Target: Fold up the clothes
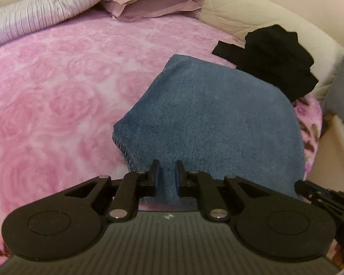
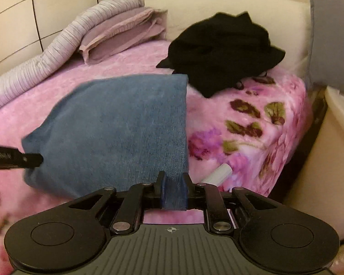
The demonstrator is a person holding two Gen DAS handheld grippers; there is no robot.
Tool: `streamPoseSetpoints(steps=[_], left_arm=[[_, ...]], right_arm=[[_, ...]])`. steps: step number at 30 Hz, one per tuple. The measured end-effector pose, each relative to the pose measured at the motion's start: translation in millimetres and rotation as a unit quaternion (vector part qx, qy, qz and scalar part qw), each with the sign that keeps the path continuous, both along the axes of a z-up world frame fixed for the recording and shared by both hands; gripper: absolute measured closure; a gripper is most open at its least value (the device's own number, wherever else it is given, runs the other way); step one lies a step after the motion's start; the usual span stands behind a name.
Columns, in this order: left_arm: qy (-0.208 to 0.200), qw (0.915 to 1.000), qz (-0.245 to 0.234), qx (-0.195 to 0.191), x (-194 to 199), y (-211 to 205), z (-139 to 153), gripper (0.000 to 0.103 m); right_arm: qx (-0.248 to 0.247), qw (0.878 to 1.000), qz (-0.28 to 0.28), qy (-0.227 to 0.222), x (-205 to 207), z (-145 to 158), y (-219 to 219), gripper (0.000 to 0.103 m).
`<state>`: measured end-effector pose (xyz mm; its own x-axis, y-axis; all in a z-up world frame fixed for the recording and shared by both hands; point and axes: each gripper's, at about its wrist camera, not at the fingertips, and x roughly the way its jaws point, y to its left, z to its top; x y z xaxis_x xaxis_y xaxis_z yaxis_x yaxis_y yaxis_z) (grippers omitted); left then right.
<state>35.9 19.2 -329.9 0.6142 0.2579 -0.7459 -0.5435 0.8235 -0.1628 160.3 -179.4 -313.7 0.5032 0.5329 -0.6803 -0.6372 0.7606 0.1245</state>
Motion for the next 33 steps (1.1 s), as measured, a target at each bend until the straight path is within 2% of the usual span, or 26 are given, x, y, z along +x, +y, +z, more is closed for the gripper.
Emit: streamPoseSetpoints(steps=[3,5,10,11,15,22,33], left_arm=[[0.019,0.9995,0.003,0.025,-2.2,-11.8,14.5,0.087],[0.018,0.9991,0.006,0.039,-11.5,-21.8,24.9,0.080],[0.018,0.9984,0.000,0.054,-43.9,-46.7,45.3,0.073],[0.018,0.9983,-0.002,0.056,-50.2,-51.1,49.3,0.072],[0.017,0.9972,-0.007,0.072,-76.4,-68.9,65.7,0.067],[0.017,0.9939,-0.002,0.109,-115.4,-94.6,85.6,0.050],[0.001,0.9917,-0.004,0.128,-166.7,-131.3,102.2,0.042]], right_arm=[[-0.027,1.000,-0.004,0.007,-16.1,-7.1,0.5,0.085],[-0.020,0.999,-0.013,0.033,-22.5,-2.9,-7.8,0.084],[-0.016,0.999,-0.029,0.035,-51.5,8.5,-29.7,0.079],[-0.015,0.999,-0.032,0.032,-57.0,12.1,-33.4,0.076],[-0.008,0.999,-0.045,0.013,-77.6,28.7,-47.5,0.050],[0.005,0.998,-0.058,-0.017,-110.6,60.1,-70.3,0.034],[0.001,0.999,-0.041,-0.030,-157.7,82.7,-88.4,0.026]])
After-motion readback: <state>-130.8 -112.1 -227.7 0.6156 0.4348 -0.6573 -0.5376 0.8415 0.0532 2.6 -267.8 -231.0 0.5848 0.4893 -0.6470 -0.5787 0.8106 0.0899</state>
